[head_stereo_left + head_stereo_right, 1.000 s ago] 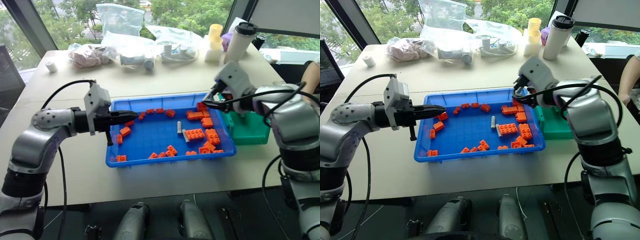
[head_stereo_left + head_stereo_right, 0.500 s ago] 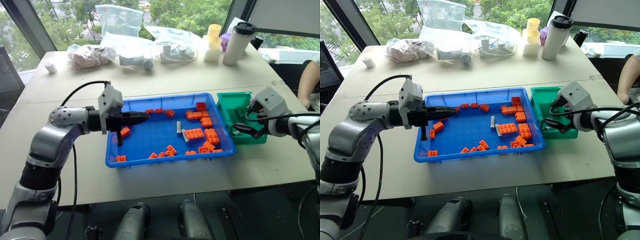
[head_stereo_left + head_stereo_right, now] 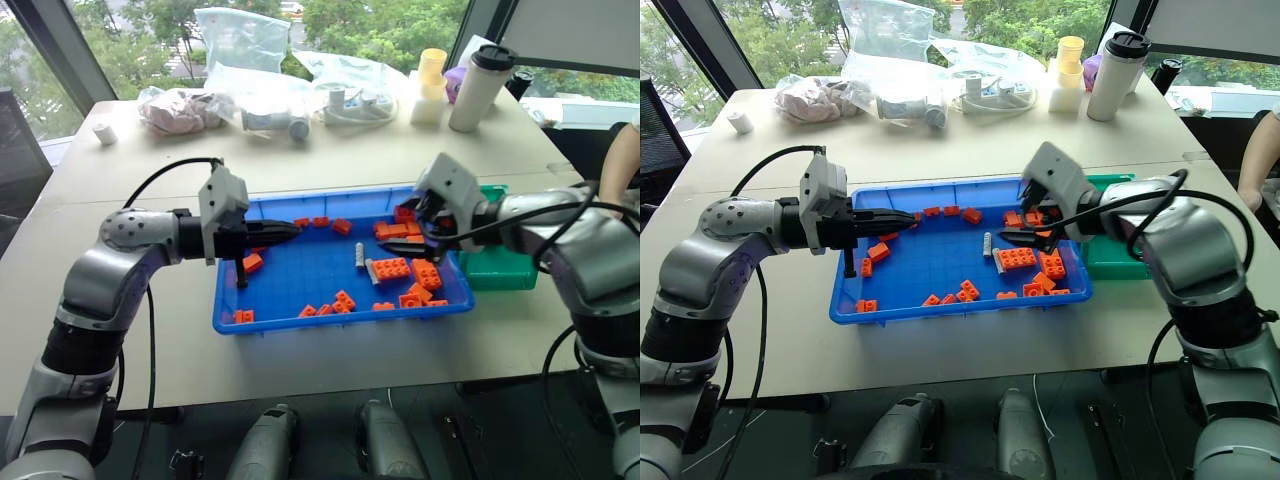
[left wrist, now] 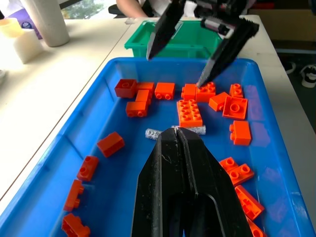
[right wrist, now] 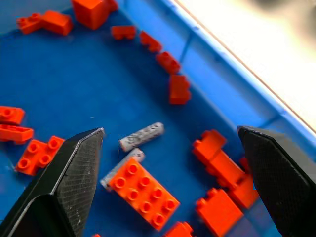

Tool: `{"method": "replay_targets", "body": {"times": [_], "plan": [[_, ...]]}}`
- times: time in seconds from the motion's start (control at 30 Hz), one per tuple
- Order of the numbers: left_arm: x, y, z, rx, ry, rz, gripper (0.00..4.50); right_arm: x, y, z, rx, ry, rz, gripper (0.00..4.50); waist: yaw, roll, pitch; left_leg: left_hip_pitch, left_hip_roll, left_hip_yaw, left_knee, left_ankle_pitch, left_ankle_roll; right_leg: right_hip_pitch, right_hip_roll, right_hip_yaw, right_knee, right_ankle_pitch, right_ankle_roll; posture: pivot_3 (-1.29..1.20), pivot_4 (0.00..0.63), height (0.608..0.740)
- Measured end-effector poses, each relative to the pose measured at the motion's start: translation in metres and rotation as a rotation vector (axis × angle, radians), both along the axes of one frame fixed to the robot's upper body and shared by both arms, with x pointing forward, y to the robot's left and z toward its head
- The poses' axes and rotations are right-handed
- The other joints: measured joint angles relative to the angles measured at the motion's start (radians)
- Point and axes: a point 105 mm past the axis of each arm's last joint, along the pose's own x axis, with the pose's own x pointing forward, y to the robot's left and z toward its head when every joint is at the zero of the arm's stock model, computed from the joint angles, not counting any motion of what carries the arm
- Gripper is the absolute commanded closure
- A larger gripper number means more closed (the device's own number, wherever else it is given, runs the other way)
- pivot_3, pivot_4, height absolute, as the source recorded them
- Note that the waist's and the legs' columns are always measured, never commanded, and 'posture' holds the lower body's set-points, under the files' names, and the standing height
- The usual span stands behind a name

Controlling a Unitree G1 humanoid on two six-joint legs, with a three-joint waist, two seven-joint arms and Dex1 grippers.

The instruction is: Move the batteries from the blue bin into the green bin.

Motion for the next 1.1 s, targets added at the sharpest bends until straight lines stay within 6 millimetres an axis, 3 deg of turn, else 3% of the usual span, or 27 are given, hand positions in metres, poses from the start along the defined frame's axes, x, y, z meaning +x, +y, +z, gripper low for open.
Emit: {"method": "replay_targets", "body": {"times": [0.33, 0.57, 0.87, 1.03, 1.1], "plan": [[-0.004, 0.016, -0.003, 0.025, 0.002, 0.069, 4.50, 0.020, 0.010, -0.054, -0.145, 0.032, 0.122, 0.06, -0.007, 0.000, 0.000, 0.001, 0.001, 0.000, -0.001, 0.001, -0.003, -0.001, 0.001, 0.000, 0.000, 0.000, 0.000, 0.00, 0.150, 0.740], [-0.007, 0.016, 0.001, 0.017, -0.017, 0.086, 4.50, 0.045, 0.010, -0.060, -0.182, -0.007, 0.147, 0.06, -0.004, 0.000, 0.000, 0.001, 0.000, 0.000, -0.001, 0.003, -0.005, 0.000, 0.001, 0.000, 0.000, 0.000, 0.000, 0.00, 0.150, 0.740], [-0.008, 0.017, 0.001, 0.027, -0.019, 0.101, 4.50, 0.051, 0.010, -0.065, -0.195, 0.031, 0.194, 0.06, -0.006, 0.000, 0.000, 0.001, 0.001, 0.000, -0.001, 0.004, -0.006, 0.000, 0.002, 0.000, 0.000, 0.000, 0.000, 0.00, 0.150, 0.740], [-0.008, 0.018, -0.001, 0.026, -0.013, 0.109, 4.50, 0.051, 0.011, -0.066, -0.188, 0.045, 0.205, 2.24, -0.006, 0.000, 0.000, 0.001, 0.001, 0.000, -0.001, 0.004, -0.006, 0.000, 0.002, 0.000, 0.001, 0.000, 0.000, 0.00, 0.150, 0.740], [-0.008, 0.018, 0.000, 0.025, -0.015, 0.110, 4.50, 0.052, 0.011, -0.066, -0.187, 0.045, 0.199, 2.29, -0.006, 0.000, 0.000, 0.001, 0.001, 0.000, -0.001, 0.004, -0.006, 0.000, 0.002, 0.000, 0.001, 0.000, 0.000, 0.00, 0.150, 0.740]]}}
